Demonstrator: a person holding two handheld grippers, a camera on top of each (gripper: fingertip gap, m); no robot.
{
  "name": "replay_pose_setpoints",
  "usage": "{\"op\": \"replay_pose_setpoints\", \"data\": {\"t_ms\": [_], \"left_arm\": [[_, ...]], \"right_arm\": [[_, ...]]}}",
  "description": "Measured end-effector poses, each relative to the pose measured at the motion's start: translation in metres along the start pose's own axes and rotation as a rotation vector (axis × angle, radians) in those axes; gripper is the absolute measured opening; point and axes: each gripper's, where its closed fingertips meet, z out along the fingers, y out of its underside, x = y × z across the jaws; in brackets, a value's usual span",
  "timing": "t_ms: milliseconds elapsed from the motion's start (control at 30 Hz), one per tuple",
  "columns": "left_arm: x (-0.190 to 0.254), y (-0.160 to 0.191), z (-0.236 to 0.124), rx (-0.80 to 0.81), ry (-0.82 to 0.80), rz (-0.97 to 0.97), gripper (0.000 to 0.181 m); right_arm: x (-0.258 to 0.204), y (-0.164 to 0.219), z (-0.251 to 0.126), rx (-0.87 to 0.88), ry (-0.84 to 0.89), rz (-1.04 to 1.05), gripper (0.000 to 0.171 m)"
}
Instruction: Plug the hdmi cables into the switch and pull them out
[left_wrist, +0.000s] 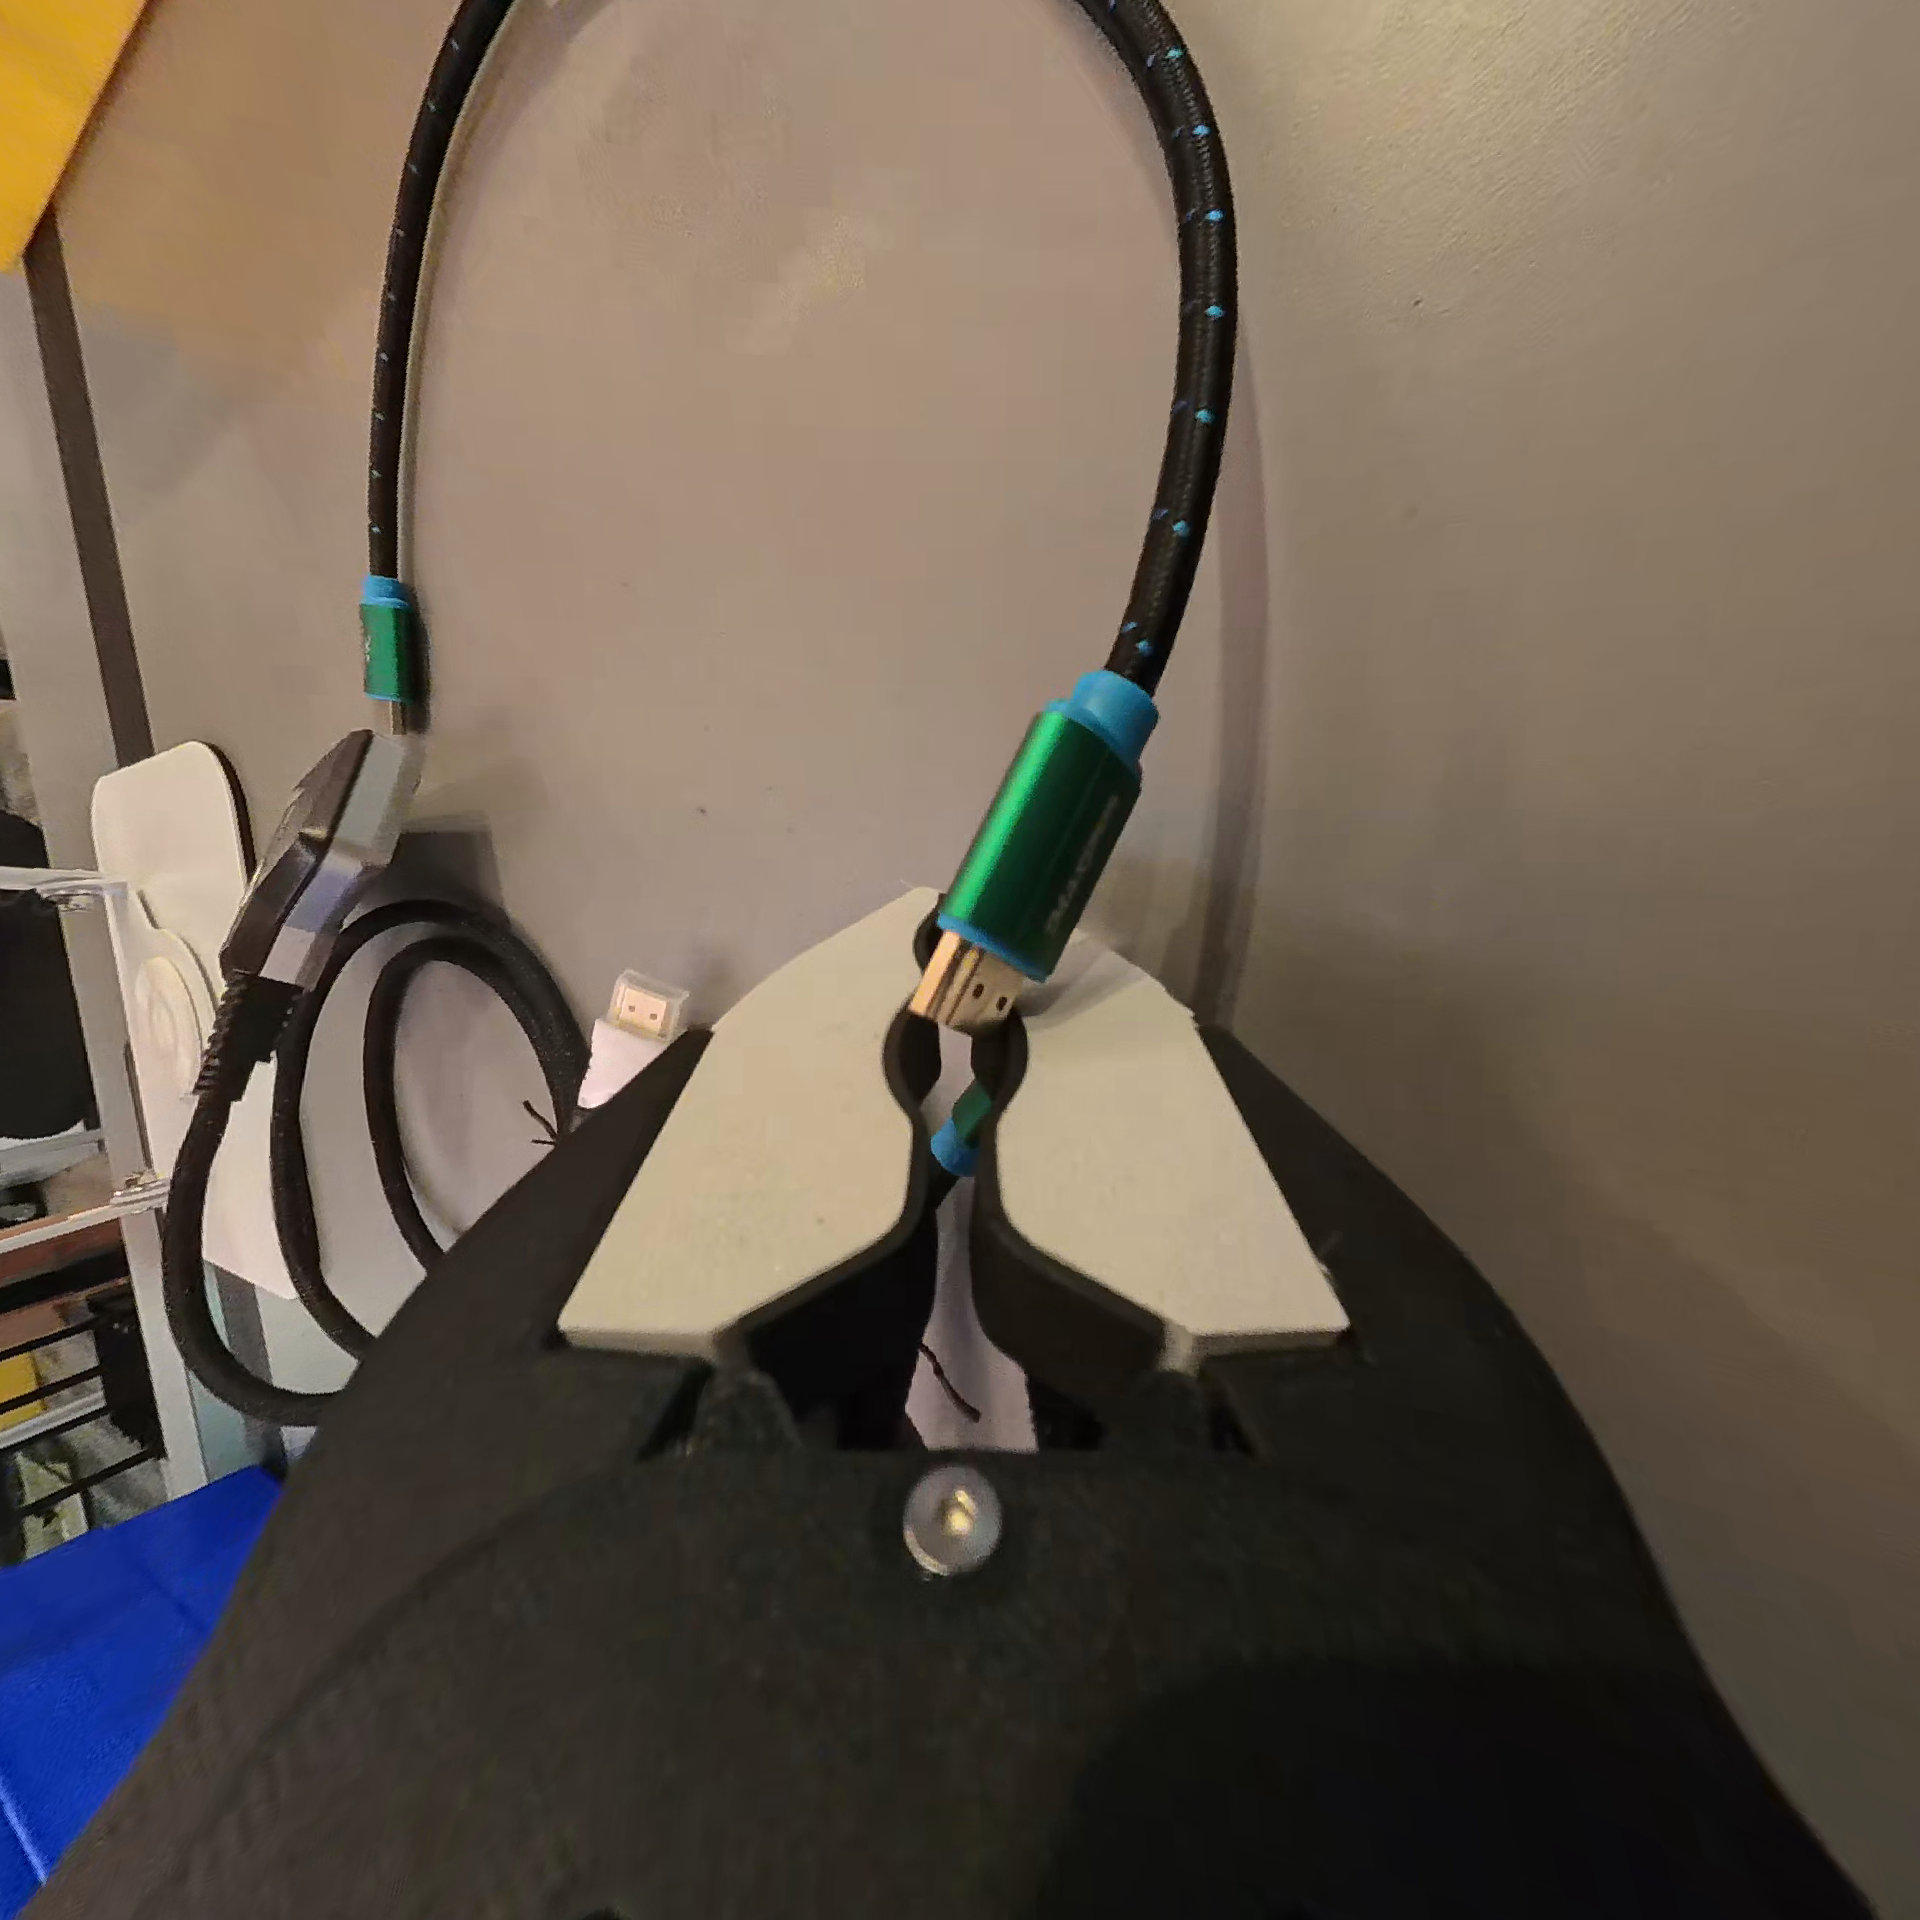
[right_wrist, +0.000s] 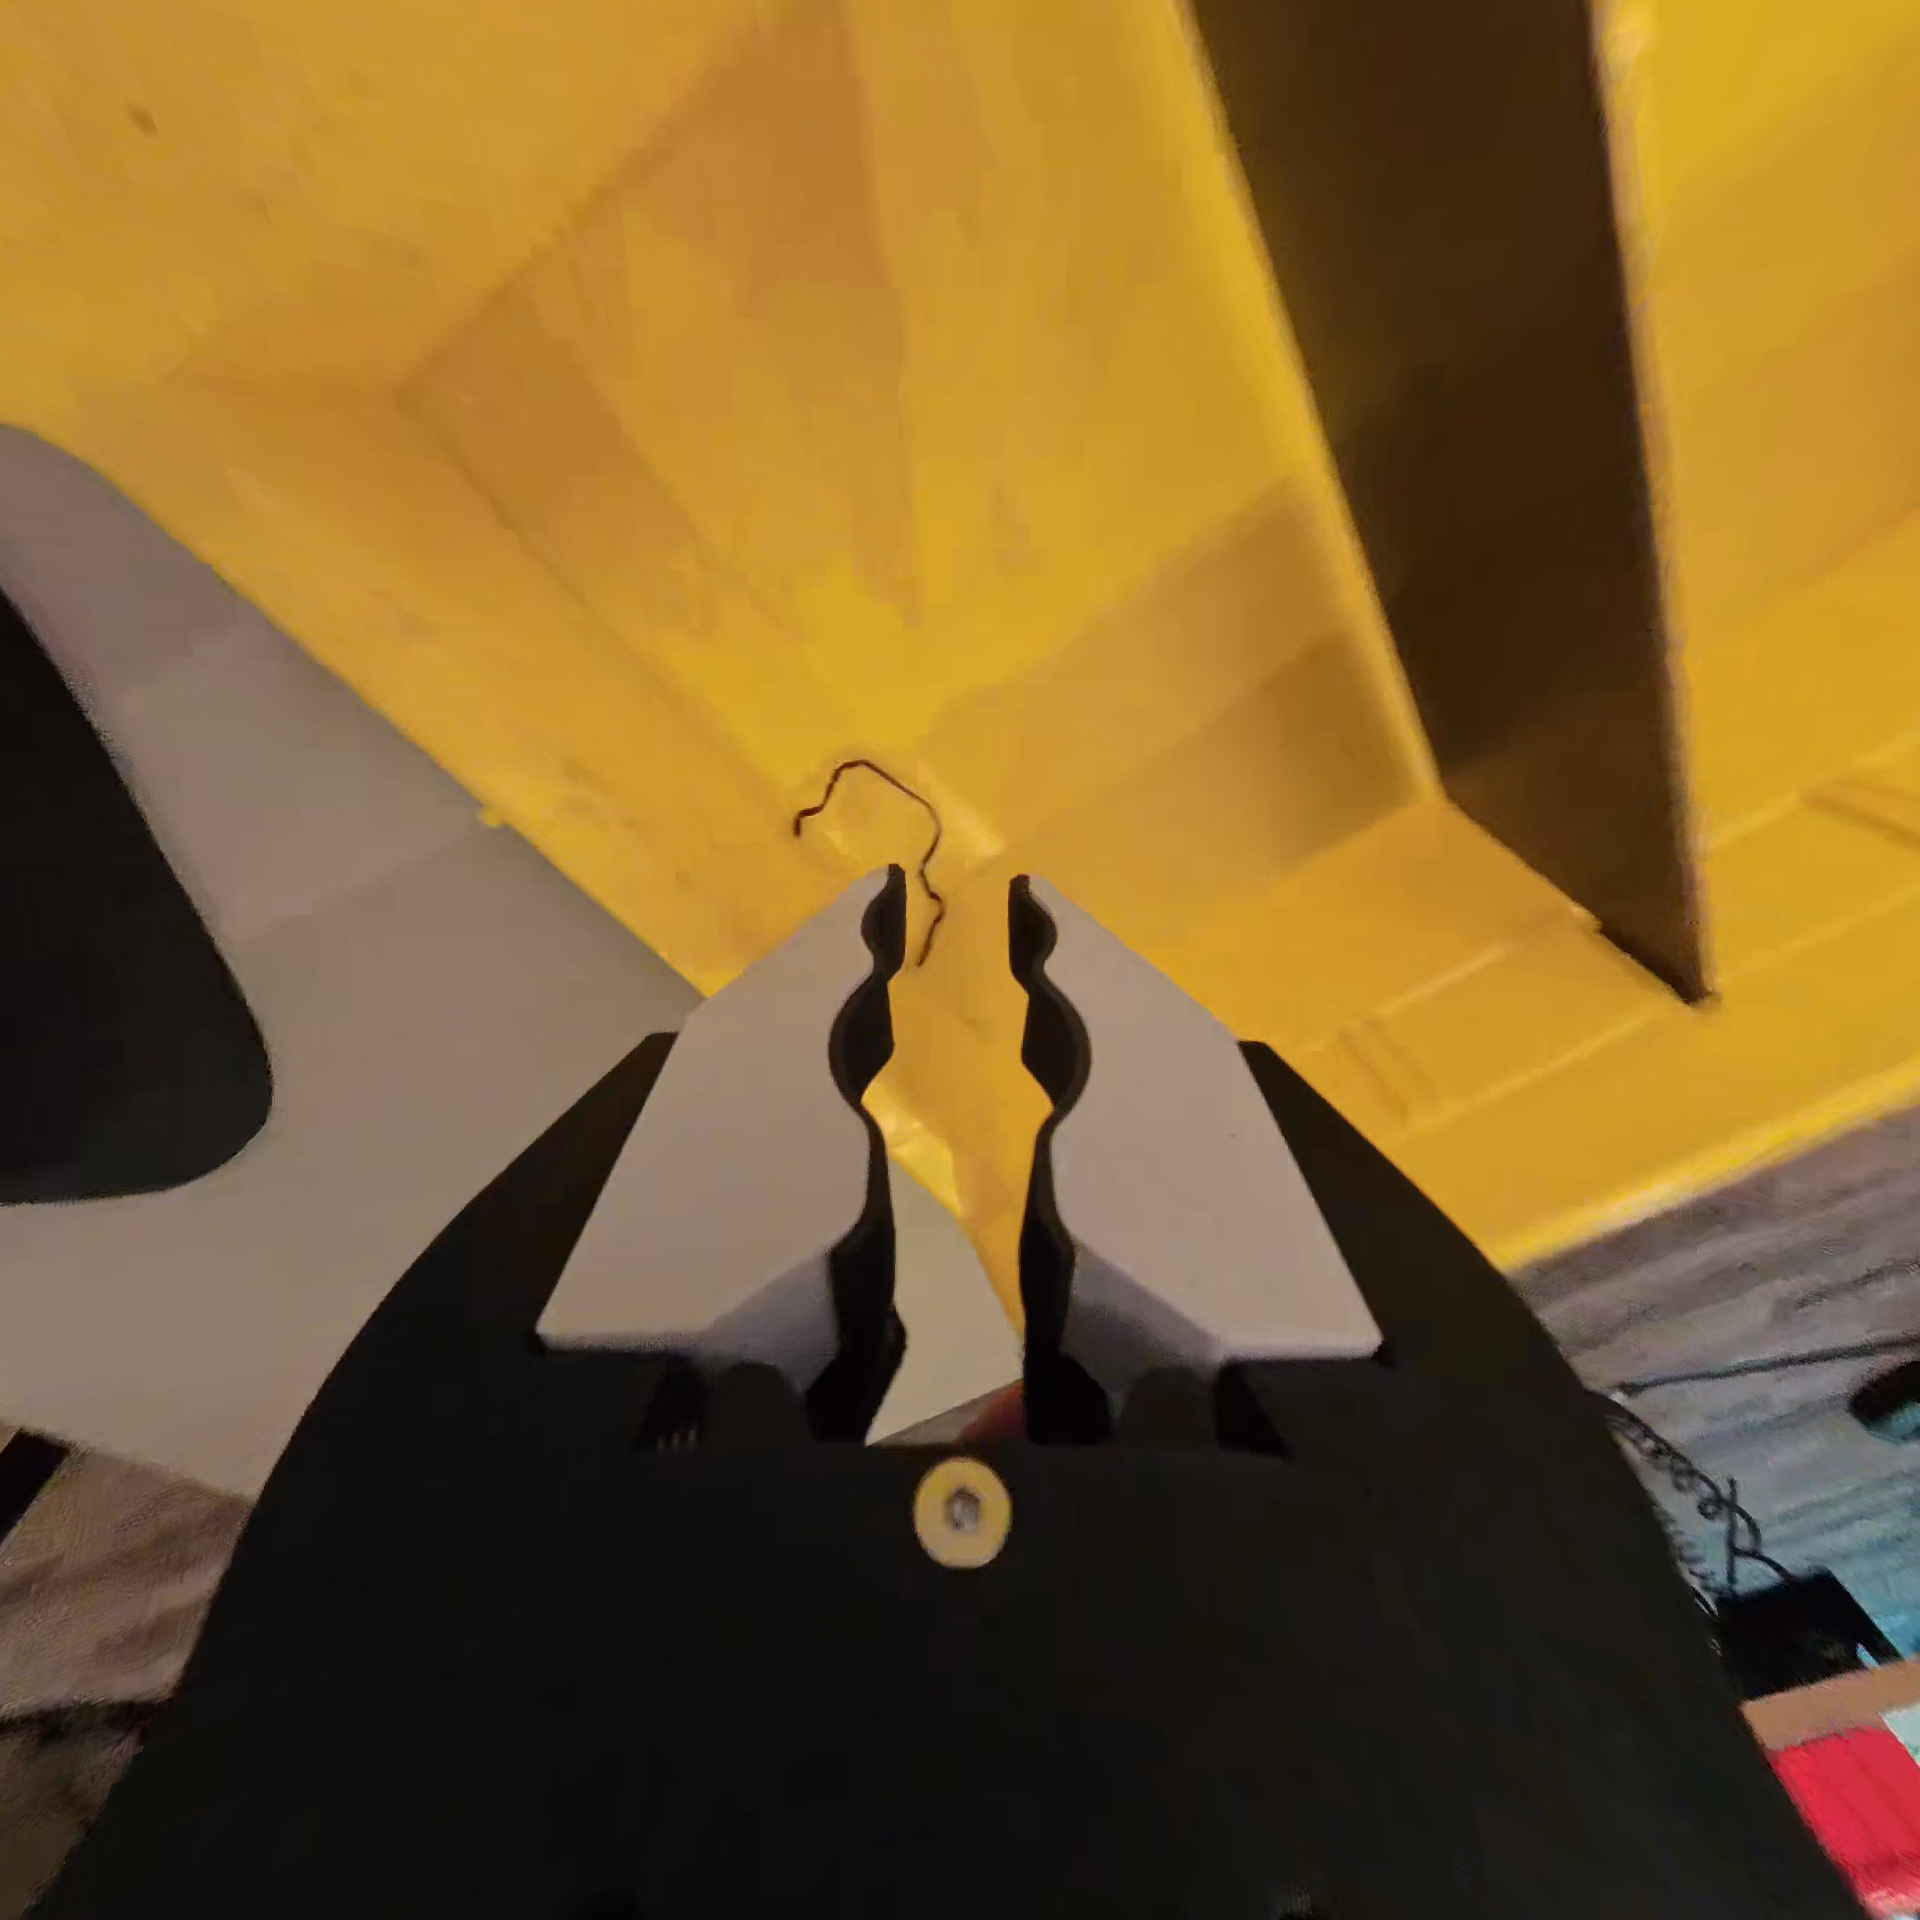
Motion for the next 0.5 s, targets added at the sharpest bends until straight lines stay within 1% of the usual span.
{"op": "replay_pose_setpoints", "data": {"t_ms": [33, 100, 233, 333, 367, 500], "left_arm": [[0.0, 0.0, 0.0, 0.003, 0.003, -0.002, 0.0], [0.0, 0.0, 0.0, 0.01, 0.007, -0.006, 0.0], [0.001, -0.001, 0.0, 0.016, 0.016, -0.002, 0.0], [0.001, -0.002, 0.001, 0.013, 0.016, 0.007, 0.0], [0.001, -0.002, 0.001, 0.014, 0.013, 0.009, 0.0], [0.001, -0.001, 0.001, 0.01, 0.009, -0.009, 0.0]], "right_arm": [[-0.002, 0.003, 0.008, -0.026, -0.041, -0.008, 0.017], [-0.003, 0.009, 0.02, -0.083, -0.069, -0.023, 0.016], [-0.002, 0.011, 0.036, -0.148, -0.082, -0.051, 0.014], [-0.003, 0.007, 0.041, -0.139, -0.105, -0.052, 0.006], [-0.003, 0.006, 0.041, -0.13, -0.104, -0.057, 0.0], [-0.001, 0.0, 0.035, -0.06, -0.083, -0.059, 0.0]]}}
